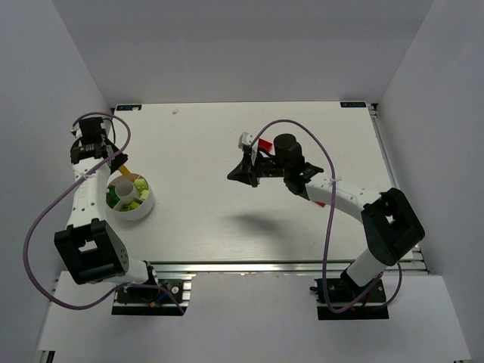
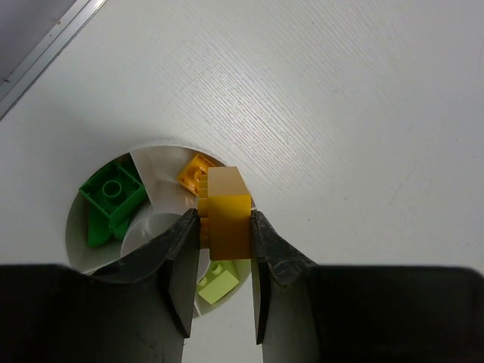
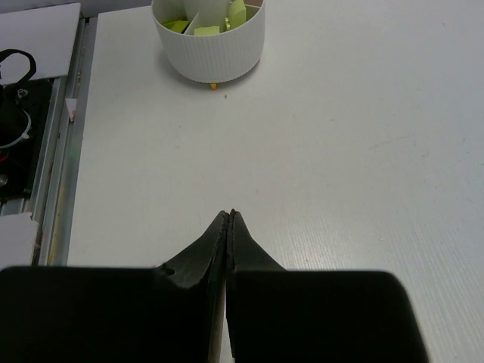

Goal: Sort the legos into containers by color

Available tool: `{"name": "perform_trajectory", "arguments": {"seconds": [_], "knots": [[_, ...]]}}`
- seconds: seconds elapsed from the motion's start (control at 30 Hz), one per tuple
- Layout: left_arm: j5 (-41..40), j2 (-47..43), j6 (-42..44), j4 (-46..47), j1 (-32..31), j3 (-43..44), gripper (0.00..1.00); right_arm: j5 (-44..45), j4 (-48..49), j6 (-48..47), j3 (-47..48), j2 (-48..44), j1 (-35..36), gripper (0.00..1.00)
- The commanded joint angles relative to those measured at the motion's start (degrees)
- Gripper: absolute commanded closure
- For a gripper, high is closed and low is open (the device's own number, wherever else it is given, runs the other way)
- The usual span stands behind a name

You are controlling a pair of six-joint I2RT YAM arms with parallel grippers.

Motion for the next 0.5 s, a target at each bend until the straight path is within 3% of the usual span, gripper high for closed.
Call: {"name": "perform_trajectory", "arguments": {"seconds": [0.0, 0.23, 0.47], "knots": [[0.78, 0.81, 1.33, 3.16, 0.31, -0.44, 1.0, 0.02, 2.12, 1.37, -0.14, -1.81, -0.7, 1.0], [0.95, 2.66, 2.83, 2.11, 0.49, 1.59, 1.0, 0.28, 1.77, 1.37, -0.58, -2.16, -0.97, 1.0], [0.51, 3.62, 3.62, -0.26, 0.49, 0.44, 0.84, 0.28, 1.51, 0.93, -0.4, -2.25, -1.49, 1.0]]}}
